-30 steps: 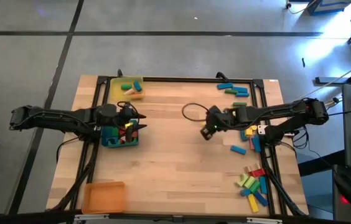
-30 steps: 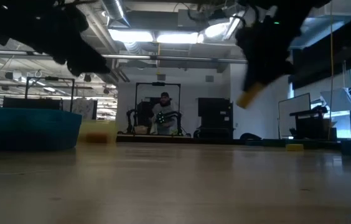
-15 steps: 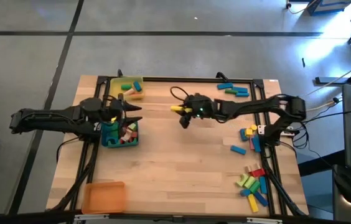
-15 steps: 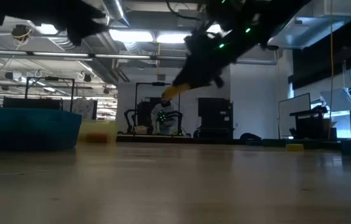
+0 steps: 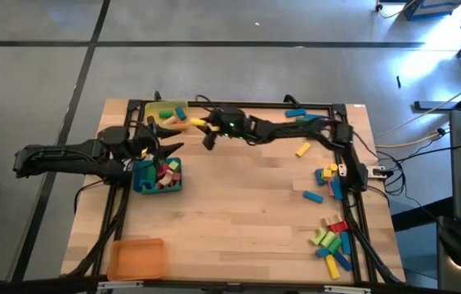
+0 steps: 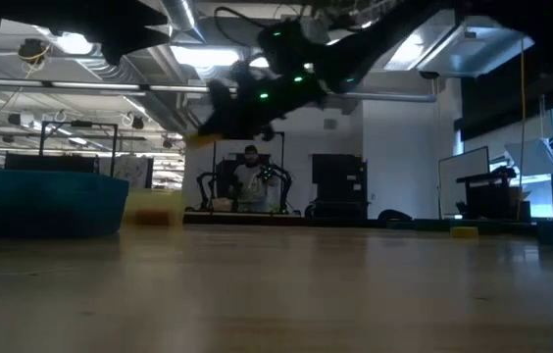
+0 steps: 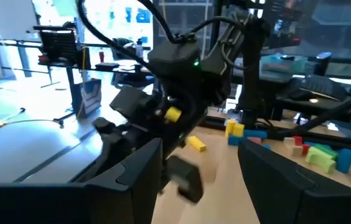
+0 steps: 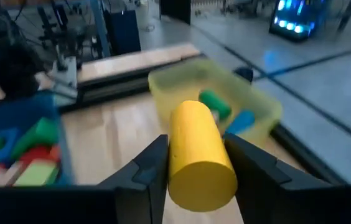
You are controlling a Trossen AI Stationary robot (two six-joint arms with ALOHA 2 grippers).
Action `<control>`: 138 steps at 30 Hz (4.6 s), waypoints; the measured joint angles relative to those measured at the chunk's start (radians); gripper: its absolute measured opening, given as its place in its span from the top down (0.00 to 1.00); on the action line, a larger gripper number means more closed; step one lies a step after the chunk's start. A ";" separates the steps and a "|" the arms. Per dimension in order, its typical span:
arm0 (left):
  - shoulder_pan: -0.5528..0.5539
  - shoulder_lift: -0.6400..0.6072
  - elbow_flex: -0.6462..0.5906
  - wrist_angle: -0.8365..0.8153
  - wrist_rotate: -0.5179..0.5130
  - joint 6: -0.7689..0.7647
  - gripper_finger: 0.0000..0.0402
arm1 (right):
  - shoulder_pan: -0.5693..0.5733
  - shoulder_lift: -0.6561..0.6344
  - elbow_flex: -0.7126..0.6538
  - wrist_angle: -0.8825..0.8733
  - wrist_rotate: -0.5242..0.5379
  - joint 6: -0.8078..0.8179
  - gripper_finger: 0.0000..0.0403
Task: Sort blocks by size
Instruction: Put the yellow cylindrical block into the yellow bin, then put the light green arch block into the blue bin
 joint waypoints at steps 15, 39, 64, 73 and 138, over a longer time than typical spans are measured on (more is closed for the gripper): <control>0.048 0.000 0.000 0.006 -0.001 -0.001 0.51 | -0.052 0.447 0.591 -0.017 -0.015 -0.048 0.65; 0.048 0.000 0.000 -0.023 0.000 -0.015 0.51 | -0.074 0.478 0.630 -0.190 -0.059 0.046 0.42; 0.037 0.072 -0.103 -0.090 0.000 -0.119 0.51 | 0.104 -0.171 0.630 -1.464 0.041 -0.038 0.42; -0.001 0.072 -0.143 -0.076 0.000 -0.108 0.51 | 0.332 -0.216 0.615 -1.833 0.146 0.313 0.42; -0.056 0.072 -0.143 -0.130 0.000 -0.174 0.51 | 1.032 -0.214 -0.351 -1.435 -0.353 1.060 0.57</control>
